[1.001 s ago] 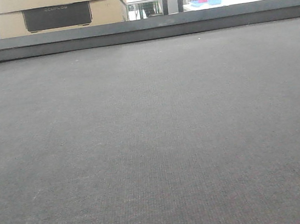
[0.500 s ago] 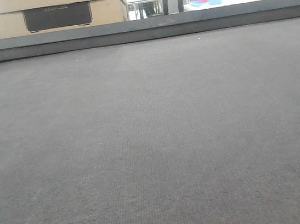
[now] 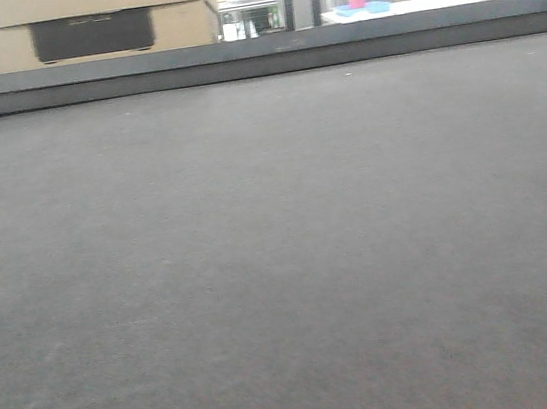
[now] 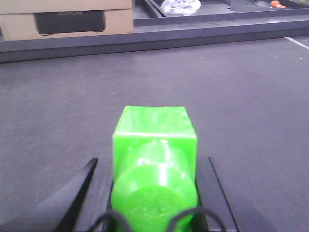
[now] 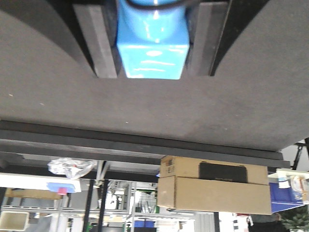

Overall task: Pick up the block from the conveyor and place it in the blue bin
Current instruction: 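Drive the base away from the belt holding both blocks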

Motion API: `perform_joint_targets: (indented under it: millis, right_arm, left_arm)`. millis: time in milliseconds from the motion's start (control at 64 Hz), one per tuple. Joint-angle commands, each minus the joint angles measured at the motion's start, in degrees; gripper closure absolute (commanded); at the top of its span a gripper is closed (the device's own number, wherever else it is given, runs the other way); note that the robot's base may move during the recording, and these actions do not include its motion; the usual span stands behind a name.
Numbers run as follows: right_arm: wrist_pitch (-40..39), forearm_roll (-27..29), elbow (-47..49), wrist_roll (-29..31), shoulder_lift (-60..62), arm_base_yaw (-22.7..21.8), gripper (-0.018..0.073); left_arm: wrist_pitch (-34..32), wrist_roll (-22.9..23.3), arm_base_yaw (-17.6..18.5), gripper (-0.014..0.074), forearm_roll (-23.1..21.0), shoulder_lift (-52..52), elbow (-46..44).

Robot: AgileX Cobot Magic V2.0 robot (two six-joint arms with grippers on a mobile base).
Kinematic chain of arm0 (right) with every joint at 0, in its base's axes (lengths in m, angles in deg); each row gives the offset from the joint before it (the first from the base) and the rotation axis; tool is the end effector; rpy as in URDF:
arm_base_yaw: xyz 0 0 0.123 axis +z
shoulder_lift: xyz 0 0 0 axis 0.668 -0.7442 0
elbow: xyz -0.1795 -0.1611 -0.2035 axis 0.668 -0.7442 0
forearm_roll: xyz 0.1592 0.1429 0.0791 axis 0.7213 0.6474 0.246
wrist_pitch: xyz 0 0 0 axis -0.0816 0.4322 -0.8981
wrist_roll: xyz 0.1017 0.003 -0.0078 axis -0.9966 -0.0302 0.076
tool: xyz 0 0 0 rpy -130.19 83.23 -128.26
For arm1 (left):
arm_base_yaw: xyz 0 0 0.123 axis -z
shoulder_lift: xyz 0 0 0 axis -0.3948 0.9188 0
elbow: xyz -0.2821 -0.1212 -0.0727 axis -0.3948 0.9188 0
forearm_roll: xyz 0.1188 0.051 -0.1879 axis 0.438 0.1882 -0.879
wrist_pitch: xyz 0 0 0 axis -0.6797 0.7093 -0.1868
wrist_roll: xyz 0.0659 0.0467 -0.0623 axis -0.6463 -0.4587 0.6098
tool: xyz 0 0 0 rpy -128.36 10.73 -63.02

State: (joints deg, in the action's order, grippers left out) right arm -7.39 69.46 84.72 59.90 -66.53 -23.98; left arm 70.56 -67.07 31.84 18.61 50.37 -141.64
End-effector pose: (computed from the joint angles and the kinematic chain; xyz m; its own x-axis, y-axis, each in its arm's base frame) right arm -0.0028 0.0008 0.3977 -0.0710 -0.0153 -0.9974 -0.3226 0.9465 0.0084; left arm 0.0300 -0.0103 0.4190 -0.2621 0.0600 -0.9632 0.2073 0.9783 0.0045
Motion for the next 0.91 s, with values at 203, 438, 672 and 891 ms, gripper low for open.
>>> perform_joint_targets:
  millis: [203,438,672,891]
  right_arm:
    - [-1.08,-0.52,-0.17,0.23,0.20,-0.06,0.0721]
    - [-1.08,-0.52,-0.17,0.23,0.20,-0.06,0.0721]
    - [-1.08,-0.52,-0.17,0.23,0.20,-0.06,0.0721]
    - [-1.08,-0.52,-0.17,0.23,0.20,-0.06,0.0721]
  left_arm:
    - [-1.50,0.43,0.38,0.0707,-0.24,-0.33,-0.05]
    - [-1.50,0.43,0.38,0.0707,-0.24,-0.33,-0.05]
    - [-1.50,0.43,0.38,0.0707,-0.24,-0.33,-0.05]
    - [-1.50,0.43,0.38,0.0707,-0.24,-0.33,-0.05]
